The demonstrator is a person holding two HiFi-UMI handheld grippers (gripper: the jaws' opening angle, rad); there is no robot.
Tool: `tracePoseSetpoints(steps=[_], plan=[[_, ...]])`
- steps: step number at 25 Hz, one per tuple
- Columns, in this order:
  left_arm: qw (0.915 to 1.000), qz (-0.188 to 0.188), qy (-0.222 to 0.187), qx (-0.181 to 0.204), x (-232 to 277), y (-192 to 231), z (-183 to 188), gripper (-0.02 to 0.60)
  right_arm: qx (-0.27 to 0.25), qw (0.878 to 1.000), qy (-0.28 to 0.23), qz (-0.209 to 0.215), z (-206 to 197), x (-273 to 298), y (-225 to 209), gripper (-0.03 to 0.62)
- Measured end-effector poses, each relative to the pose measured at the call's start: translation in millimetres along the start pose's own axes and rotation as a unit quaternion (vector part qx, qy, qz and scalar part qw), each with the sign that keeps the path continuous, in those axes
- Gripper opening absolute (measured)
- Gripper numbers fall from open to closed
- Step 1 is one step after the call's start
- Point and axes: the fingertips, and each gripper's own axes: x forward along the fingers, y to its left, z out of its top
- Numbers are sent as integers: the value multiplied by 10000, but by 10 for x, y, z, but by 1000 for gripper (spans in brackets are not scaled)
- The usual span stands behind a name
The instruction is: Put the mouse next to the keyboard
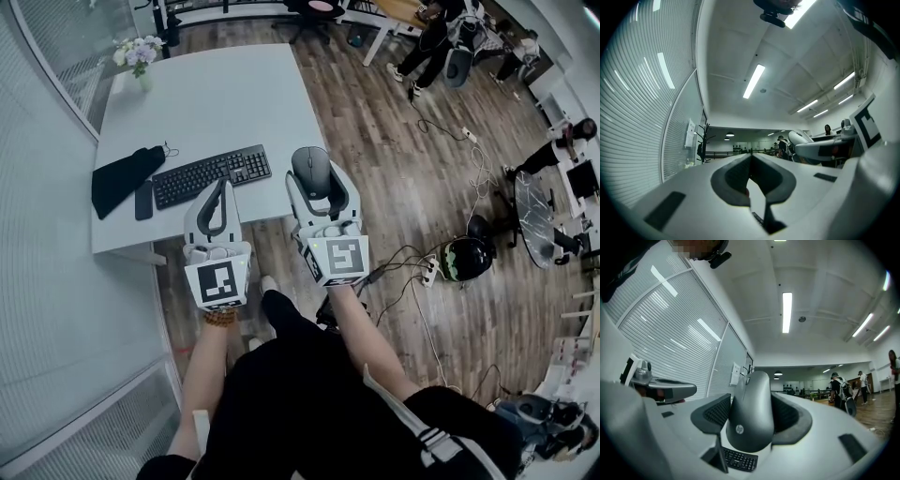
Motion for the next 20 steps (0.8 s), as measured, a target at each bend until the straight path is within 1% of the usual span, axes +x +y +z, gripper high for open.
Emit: tracePoseSetpoints(steps=[3, 9, 20], plan=[[9999, 0, 50, 92, 125, -13, -36, 9, 10, 10000, -7, 4, -26, 106, -110, 262], [9998, 79, 110, 146, 486, -5, -114, 9, 58, 10000, -6, 46, -117, 420, -361, 261], [9986, 458, 126, 249, 1030, 25, -224, 9, 112, 9992, -72, 378, -275, 950, -722, 261]])
